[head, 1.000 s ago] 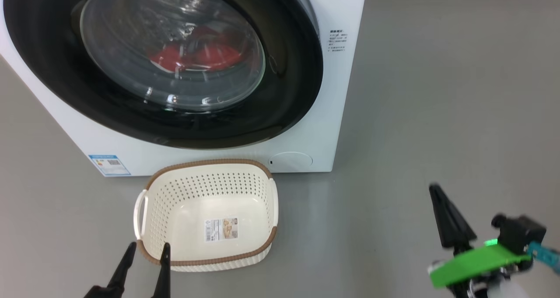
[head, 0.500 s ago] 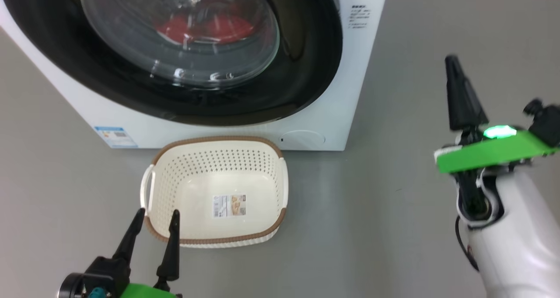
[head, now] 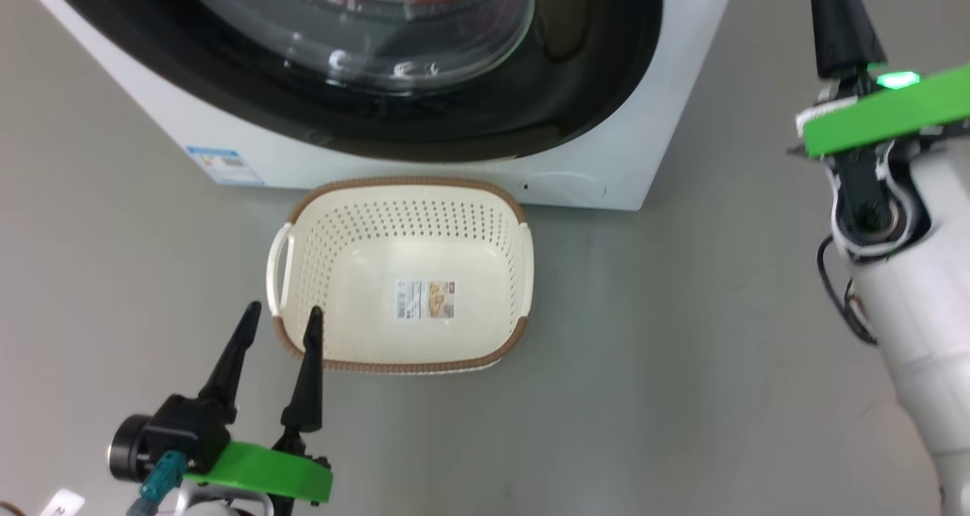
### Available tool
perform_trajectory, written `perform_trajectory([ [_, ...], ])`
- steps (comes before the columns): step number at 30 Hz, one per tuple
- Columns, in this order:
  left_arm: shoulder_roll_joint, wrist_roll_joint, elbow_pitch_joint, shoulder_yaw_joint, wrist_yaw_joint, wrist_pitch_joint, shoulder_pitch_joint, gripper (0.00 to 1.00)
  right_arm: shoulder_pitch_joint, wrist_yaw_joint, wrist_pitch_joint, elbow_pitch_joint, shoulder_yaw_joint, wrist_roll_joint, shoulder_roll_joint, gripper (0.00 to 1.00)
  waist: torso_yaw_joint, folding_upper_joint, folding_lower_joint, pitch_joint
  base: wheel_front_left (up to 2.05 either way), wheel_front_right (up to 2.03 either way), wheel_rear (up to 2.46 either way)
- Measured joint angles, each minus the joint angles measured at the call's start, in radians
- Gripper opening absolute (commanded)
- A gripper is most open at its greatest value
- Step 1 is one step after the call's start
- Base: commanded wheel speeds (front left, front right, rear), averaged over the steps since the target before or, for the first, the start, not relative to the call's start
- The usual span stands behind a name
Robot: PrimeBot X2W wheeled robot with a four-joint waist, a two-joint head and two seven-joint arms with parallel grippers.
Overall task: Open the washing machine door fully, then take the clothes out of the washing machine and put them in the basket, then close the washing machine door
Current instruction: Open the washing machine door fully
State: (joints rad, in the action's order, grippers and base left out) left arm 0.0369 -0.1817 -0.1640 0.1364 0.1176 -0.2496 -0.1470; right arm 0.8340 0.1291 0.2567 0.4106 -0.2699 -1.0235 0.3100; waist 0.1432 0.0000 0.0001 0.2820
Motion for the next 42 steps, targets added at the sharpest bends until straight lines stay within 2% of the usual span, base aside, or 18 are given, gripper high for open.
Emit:
perform_trajectory([
  [8, -0.003, -0.026, 0.002, 0.031, -0.007, 0.0, -0.049, 1.0, 0.157, 0.0, -0.1, 0.064, -0.1, -0.248, 0.064, 0.0, 0.04, 0.0, 0.0, 0.067, 0.0, 0.0, 0.0],
  [12, -0.003, -0.034, 0.002, 0.043, -0.009, 0.0, -0.072, 1.0, 0.206, 0.0, -0.235, 0.082, -0.116, -0.429, 0.08, 0.0, 0.064, 0.0, 0.0, 0.099, 0.0, 0.0, 0.0],
  [20, -0.004, -0.042, 0.003, 0.057, -0.011, 0.0, -0.089, 1.0, 0.267, 0.0, -0.456, 0.144, -0.1, -0.605, 0.104, 0.0, 0.092, 0.0001, 0.0, 0.128, 0.0, 0.0, 0.0],
  [26, -0.005, -0.05, 0.004, 0.068, -0.011, 0.0, -0.09, 1.0, 0.306, 0.0, -0.628, 0.195, -0.085, -0.678, 0.099, 0.0, 0.1, 0.0, -0.0001, 0.143, 0.0, 0.0, 0.0],
  [42, -0.006, -0.059, 0.016, 0.106, -0.021, -0.002, -0.108, 1.0, 0.382, 0.0, -0.836, 0.324, -0.035, -0.724, 0.087, 0.0, 0.127, 0.0, 0.0, 0.161, 0.0, 0.0, 0.0],
])
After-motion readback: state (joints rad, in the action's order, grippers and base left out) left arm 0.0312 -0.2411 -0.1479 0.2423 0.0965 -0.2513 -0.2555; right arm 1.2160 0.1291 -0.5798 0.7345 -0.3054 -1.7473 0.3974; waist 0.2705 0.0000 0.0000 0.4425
